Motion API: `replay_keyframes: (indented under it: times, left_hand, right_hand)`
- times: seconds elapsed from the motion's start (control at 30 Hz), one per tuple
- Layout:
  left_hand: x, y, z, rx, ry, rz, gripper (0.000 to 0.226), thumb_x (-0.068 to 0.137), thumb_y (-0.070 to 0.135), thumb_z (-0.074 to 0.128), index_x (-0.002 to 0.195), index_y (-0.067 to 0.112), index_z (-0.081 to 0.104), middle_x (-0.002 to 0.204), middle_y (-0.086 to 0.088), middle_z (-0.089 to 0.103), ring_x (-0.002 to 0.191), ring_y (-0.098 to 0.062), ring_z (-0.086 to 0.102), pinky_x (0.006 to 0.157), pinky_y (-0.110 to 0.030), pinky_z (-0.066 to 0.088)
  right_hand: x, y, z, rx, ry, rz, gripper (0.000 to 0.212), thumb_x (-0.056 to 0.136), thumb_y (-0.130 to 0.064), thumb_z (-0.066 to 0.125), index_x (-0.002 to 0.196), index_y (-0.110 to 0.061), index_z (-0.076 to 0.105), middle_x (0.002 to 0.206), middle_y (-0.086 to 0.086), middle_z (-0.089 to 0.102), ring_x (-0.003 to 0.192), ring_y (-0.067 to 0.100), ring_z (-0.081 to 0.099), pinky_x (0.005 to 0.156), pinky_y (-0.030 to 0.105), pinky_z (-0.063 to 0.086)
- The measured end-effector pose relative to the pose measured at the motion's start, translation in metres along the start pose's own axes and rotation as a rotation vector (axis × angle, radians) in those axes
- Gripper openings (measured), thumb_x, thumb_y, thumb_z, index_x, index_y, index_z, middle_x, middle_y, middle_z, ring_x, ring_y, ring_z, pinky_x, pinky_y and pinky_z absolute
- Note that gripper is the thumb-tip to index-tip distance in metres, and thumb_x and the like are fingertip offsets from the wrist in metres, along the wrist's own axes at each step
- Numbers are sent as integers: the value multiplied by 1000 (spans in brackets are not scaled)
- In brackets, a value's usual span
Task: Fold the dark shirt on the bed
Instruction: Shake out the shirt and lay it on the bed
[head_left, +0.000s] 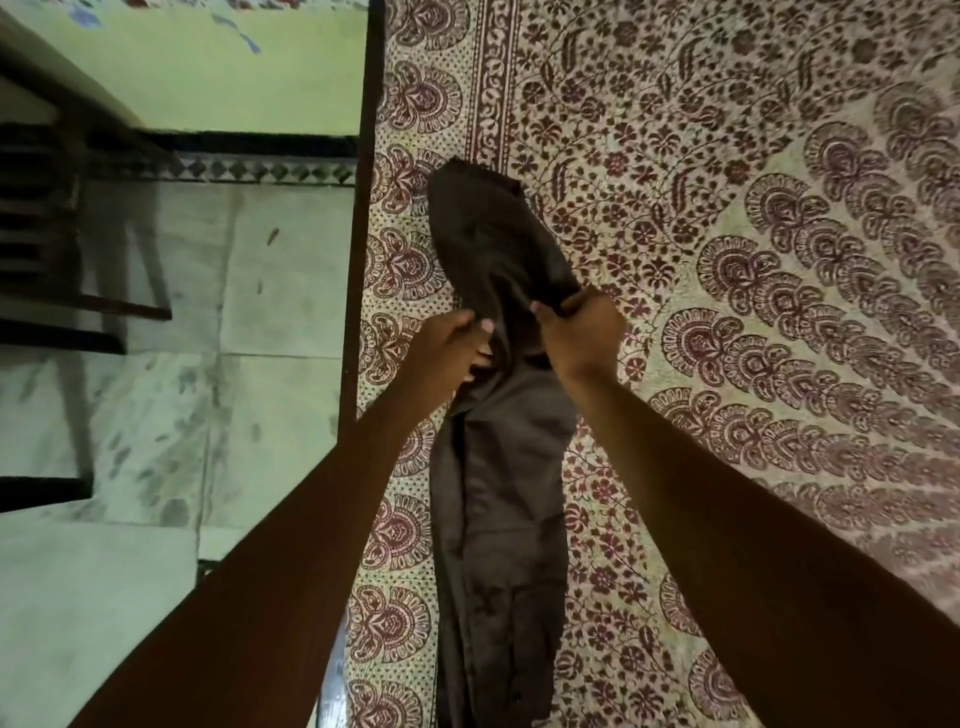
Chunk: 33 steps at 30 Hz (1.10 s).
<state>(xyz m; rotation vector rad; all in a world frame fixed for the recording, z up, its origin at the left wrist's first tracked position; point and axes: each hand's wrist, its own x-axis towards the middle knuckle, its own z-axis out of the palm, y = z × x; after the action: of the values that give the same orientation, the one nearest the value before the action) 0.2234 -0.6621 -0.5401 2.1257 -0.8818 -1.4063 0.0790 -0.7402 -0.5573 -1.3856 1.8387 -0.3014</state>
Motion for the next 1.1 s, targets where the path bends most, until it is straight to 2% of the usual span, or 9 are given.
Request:
replay_keyframes:
  times: [0.1, 0.23, 0.37, 0.43, 0.5, 0.6, 0.77, 0.93, 1.1]
  left_hand:
    - [15, 3, 4, 10, 62, -16, 26, 104, 1, 44, 87, 14, 59, 84, -15, 70, 58, -16, 73, 64, -36, 59]
    - [36, 5, 10, 169, 239, 81, 35, 92, 8, 68, 125, 4, 61, 121, -19, 70, 110, -34, 67, 89, -31, 48]
    - [45, 14, 24, -36, 24, 137, 77, 87, 5, 75, 152, 9, 35, 141, -15, 60, 128, -29, 61, 110, -36, 49]
    - [40, 17, 35, -36, -62, 137, 91, 83, 4, 80, 156, 11, 26, 140, -10, 59, 124, -22, 61, 104, -30, 53]
    - [32, 20, 47, -93, -124, 92, 88, 78, -6, 80, 152, 8, 35, 126, -6, 64, 117, -20, 64, 89, -19, 54]
    - [6, 35, 56, -114, -186, 38, 61, 77, -13, 75, 134, 2, 59, 116, -9, 73, 115, -27, 68, 93, -31, 59]
    - [-59, 67, 45, -132, -161, 187, 29, 81, -8, 70, 88, 20, 71, 74, 18, 74, 73, 6, 68, 60, -13, 49]
    - [-138, 119, -1, -421, -267, 252, 88, 62, -9, 79, 126, 42, 49, 121, 3, 71, 115, -20, 68, 85, -32, 60]
    - [-212, 177, -42, -153, -312, 276, 145, 35, 28, 106, 156, 40, 27, 155, -17, 49, 138, -35, 54, 113, -52, 47]
  right_hand:
    - [13, 14, -22, 142, 149, 149, 27, 82, 1, 68, 107, -5, 61, 92, 0, 59, 81, 14, 54, 56, -1, 37]
    - [18, 30, -44, 390, 111, 237, 42, 82, 0, 57, 119, -12, 41, 97, -2, 52, 84, 7, 51, 63, 21, 44]
    - [23, 46, -68, 469, -128, 290, 42, 79, -25, 83, 114, -4, 70, 102, 7, 76, 94, 26, 73, 86, 35, 59]
    - [17, 54, -79, 493, -250, 254, 34, 78, -25, 87, 104, -7, 78, 98, 10, 80, 94, 30, 77, 90, 43, 61]
    - [8, 61, -93, 512, -295, 219, 23, 83, -16, 80, 104, -8, 78, 98, 10, 80, 92, 31, 78, 88, 47, 62]
    - [-11, 63, -118, 712, -332, 224, 24, 89, -6, 66, 111, -6, 74, 103, 13, 79, 97, 32, 77, 77, 38, 62]
    - [-62, 38, -177, 913, -377, 163, 23, 99, -4, 53, 113, -11, 69, 103, 6, 80, 95, 23, 77, 73, 31, 62]
    - [-132, -7, -268, 855, -354, -104, 23, 104, -4, 53, 121, -13, 64, 106, 4, 79, 99, 22, 76, 78, 31, 61]
    - [-218, -52, -386, 699, -287, -436, 32, 88, -23, 78, 119, -24, 72, 117, 1, 77, 112, 23, 73, 85, 29, 60]
